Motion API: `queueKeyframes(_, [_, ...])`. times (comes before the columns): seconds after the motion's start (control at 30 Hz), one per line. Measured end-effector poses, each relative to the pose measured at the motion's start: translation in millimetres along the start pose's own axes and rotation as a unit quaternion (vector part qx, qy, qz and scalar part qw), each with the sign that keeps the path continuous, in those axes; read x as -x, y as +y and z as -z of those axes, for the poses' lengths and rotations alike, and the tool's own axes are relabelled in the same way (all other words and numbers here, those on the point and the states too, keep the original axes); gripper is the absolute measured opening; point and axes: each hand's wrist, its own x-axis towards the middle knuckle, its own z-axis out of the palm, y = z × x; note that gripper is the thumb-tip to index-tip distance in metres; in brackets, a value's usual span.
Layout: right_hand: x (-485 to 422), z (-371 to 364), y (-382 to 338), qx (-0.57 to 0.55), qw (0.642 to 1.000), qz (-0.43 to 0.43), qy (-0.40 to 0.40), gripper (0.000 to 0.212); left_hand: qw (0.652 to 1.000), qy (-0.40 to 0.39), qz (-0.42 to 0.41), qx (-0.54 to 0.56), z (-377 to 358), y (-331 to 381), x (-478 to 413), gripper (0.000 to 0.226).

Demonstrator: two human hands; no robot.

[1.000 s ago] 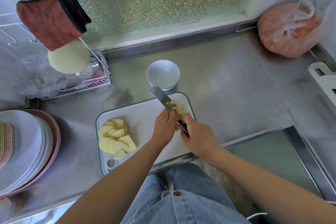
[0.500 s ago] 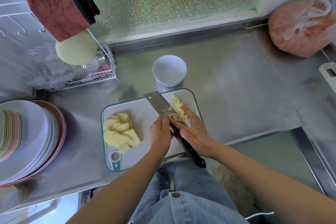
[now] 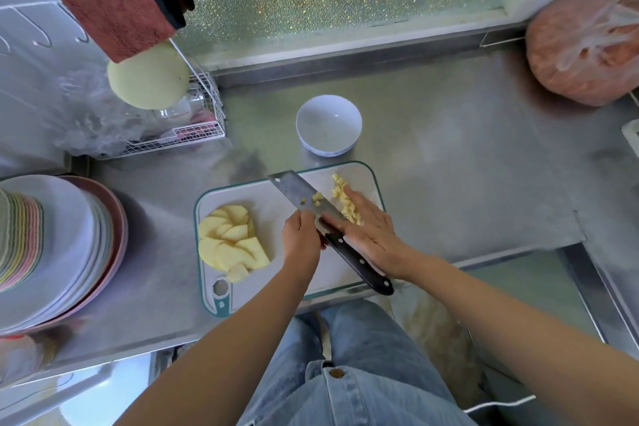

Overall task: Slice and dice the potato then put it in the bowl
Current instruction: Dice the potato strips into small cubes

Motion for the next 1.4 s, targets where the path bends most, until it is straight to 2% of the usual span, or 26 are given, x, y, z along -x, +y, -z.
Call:
queueKeyframes(0.13, [0,3,4,-0.067,0.992,-0.104,0.032,0.035,1.0,-0.017,-0.01,0.004,3,0,2,0.025])
queueKeyframes(0.27, [-1,0,9,0.005,0.999,-0.024,0.024,0.057,1.0,-0.018,-0.002,0.004,3,2,0,0.026])
queueKeyframes(0.4, [-2,4,4,-0.055,0.993,-0.094,0.049,0.041,1.0,-0.019,0.01,-0.005,5,3,-3,0.024])
queueKeyframes(0.57, [-11,-3,-6,0.006,0.999,0.039,0.012,0.05,0.999,-0.052,-0.008,-0.007,5,3,1,0.03])
queueKeyframes(0.63, [-16,-6,-2,0.008,0.999,0.019,0.029,0.054,0.998,-0.06,-0.011,-0.007,5,2,2,0.031])
queueKeyframes(0.77, [-19,-1,6,0.013,0.995,-0.073,0.063,0.063,0.998,-0.063,-0.004,-0.017,7,-1,-1,0.025])
queueKeyframes(0.93, [-17,-5,-6,0.011,0.998,0.018,0.059,0.056,0.997,-0.071,-0.018,-0.023,9,0,-1,0.031])
queueKeyframes(0.97, [-18,-7,-8,0.007,0.998,0.004,0.066,0.056,0.997,-0.074,-0.021,-0.022,9,0,-2,0.031])
queueKeyframes(1.07, [-21,-5,-4,-0.033,0.988,-0.111,0.097,0.057,0.996,-0.078,-0.019,-0.027,10,1,-1,0.028])
queueKeyframes(1.13, [-19,-3,-7,-0.02,0.993,-0.066,0.094,0.059,0.996,-0.08,-0.022,-0.034,12,1,-1,0.029])
queueKeyframes(1.2, [-19,-3,-15,-0.021,0.998,0.018,0.049,0.052,0.996,-0.084,-0.023,-0.03,13,3,1,0.033])
queueKeyframes(1.27, [-20,-6,-18,-0.019,0.998,0.051,0.02,0.047,0.995,-0.09,-0.024,-0.027,13,5,3,0.036])
queueKeyframes(1.33, [-24,-9,-15,-0.005,0.999,0.01,0.047,0.051,0.995,-0.093,-0.025,-0.034,13,5,3,0.032])
queueKeyframes(1.4, [-25,-7,-8,-0.012,0.992,-0.093,0.08,0.055,0.994,-0.092,-0.029,-0.045,14,4,3,0.027])
